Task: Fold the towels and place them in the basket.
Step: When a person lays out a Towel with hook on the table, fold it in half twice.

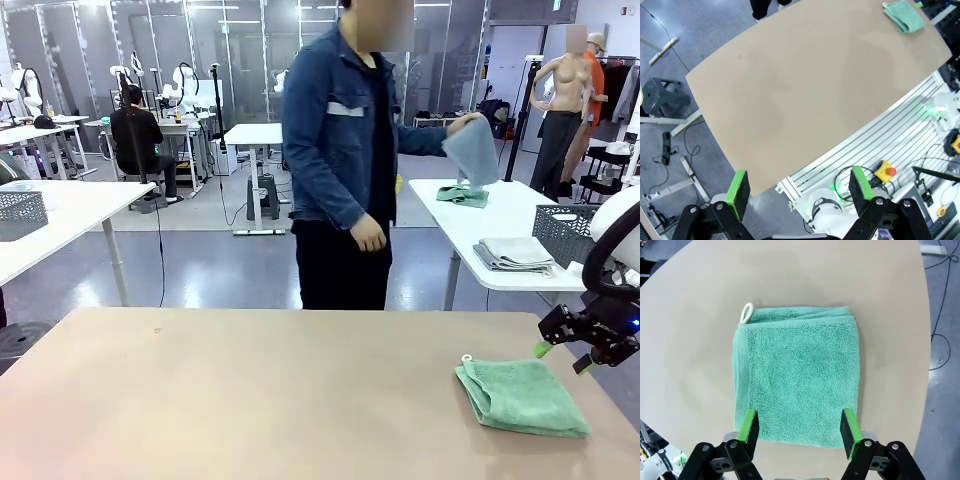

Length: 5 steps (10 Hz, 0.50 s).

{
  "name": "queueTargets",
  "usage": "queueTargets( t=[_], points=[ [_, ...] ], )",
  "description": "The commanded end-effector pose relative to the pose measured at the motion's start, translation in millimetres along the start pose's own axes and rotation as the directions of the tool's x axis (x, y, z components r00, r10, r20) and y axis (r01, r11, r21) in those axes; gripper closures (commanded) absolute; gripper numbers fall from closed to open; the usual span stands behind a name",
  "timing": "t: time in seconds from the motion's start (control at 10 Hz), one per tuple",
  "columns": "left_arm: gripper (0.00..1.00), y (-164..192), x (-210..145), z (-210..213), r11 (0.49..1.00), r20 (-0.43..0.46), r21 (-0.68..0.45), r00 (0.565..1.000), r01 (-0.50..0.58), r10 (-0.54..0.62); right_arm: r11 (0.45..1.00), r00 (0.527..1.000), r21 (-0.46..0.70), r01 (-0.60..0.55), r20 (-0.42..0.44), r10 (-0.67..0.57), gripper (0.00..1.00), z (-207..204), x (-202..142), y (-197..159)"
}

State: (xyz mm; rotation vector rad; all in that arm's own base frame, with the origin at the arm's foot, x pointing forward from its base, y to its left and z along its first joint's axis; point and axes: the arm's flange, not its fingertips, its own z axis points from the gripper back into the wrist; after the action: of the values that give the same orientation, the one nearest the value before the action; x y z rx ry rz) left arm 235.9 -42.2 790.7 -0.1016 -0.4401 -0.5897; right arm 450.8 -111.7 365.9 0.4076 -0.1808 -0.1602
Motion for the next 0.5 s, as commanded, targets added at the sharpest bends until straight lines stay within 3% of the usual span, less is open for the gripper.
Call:
queueTargets(
  t=[0.0, 0.4],
  points=[
    [0.0, 0, 0, 1, 1.0, 0.008, 0.002, 1.0, 0.008, -0.008, 0.991, 0.994, -0.083, -0.102, 0.029, 0.104, 0.18, 39, -6, 19],
    [0.0, 0, 0, 1, 1.0, 0.008, 0.002, 1.0, 0.008, -0.008, 0.953, 0.96, -0.137, -0.272, 0.026, 0.278, 0.18, 185, -31, 82]
  ],
)
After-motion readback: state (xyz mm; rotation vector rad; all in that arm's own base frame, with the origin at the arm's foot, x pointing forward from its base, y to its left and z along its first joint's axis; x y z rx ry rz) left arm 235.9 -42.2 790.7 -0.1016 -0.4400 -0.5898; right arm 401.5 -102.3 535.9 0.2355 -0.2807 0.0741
